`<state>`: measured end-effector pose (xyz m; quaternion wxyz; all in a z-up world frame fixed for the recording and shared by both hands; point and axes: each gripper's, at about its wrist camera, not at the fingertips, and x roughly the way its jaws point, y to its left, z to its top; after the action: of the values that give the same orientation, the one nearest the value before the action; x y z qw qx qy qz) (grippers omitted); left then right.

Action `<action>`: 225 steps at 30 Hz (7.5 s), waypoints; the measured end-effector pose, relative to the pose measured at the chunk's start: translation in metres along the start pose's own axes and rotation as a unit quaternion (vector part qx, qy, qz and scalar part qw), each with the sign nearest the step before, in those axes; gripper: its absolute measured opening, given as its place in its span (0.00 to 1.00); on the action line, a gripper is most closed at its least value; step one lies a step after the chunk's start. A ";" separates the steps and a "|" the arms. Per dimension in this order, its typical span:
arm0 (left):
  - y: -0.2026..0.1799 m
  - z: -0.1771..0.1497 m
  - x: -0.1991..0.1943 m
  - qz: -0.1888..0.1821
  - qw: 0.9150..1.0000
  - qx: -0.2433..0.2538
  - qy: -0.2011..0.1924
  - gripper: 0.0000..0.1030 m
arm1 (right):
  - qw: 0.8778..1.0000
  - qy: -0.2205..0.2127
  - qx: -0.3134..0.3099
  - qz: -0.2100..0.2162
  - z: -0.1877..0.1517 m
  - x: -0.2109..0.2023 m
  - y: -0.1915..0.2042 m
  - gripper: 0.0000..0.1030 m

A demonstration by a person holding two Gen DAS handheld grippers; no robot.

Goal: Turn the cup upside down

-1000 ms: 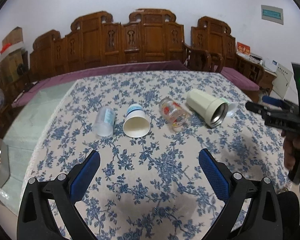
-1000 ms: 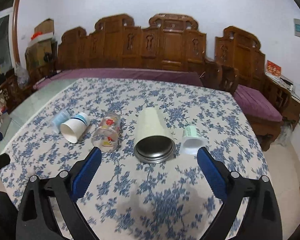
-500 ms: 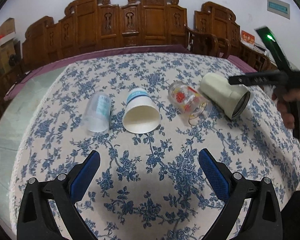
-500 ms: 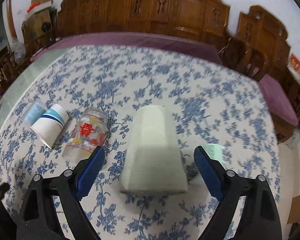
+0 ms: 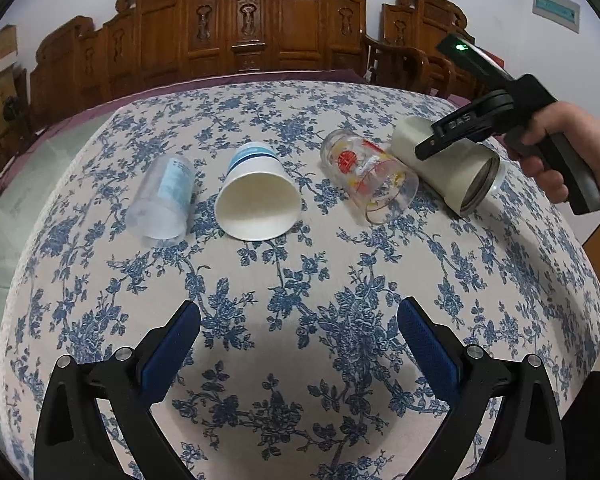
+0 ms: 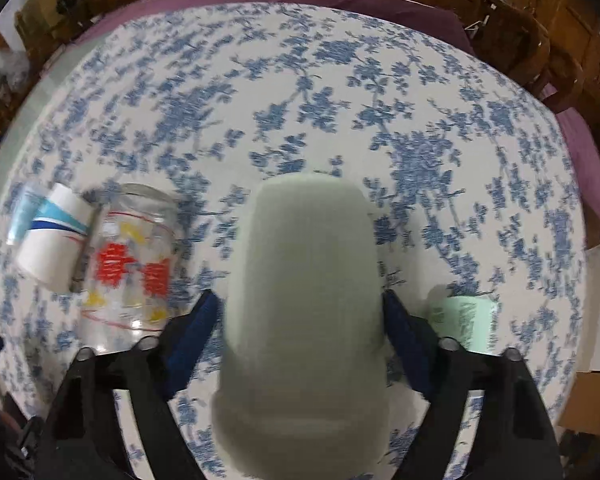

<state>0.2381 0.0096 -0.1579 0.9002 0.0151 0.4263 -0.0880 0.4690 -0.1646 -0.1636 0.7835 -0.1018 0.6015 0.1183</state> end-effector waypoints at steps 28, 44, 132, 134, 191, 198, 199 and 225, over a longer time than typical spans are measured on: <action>0.022 -0.047 -0.084 0.031 0.999 -0.036 -0.021 0.92 | 0.993 -0.050 -0.029 0.101 -0.149 -0.074 0.082 0.76; 0.041 -0.052 -0.103 0.055 0.997 -0.045 -0.022 0.92 | 0.990 -0.041 -0.027 0.131 -0.174 -0.048 0.147 0.76; -0.075 0.034 -0.032 0.000 0.999 -0.019 0.051 0.67 | 0.957 -0.272 0.077 0.065 -0.282 -0.101 0.020 0.97; -0.079 0.032 -0.029 0.003 0.999 -0.010 0.046 0.67 | 0.957 -0.272 0.077 0.066 -0.282 -0.101 0.020 0.97; -0.047 -0.071 -0.226 0.047 0.991 -0.014 -0.124 0.92 | 0.916 -0.393 0.076 0.028 -0.364 -0.247 0.104 0.97; -0.058 -0.080 -0.269 0.082 0.979 -0.001 -0.188 0.93 | 0.895 -0.440 0.067 0.017 -0.395 -0.287 0.120 0.97; -0.060 -0.082 -0.273 0.086 0.977 0.000 -0.196 0.93 | 0.894 -0.443 0.065 0.015 -0.398 -0.290 0.123 0.97; -0.057 -0.093 -0.287 0.075 0.976 -0.024 -0.205 0.92 | 0.888 -0.455 0.068 -0.003 -0.408 -0.302 0.133 0.97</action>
<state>-0.0209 0.0043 0.0063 0.9726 0.0068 0.2321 -0.0112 -0.0219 -0.1807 0.0220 0.9766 0.0152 0.1853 0.1080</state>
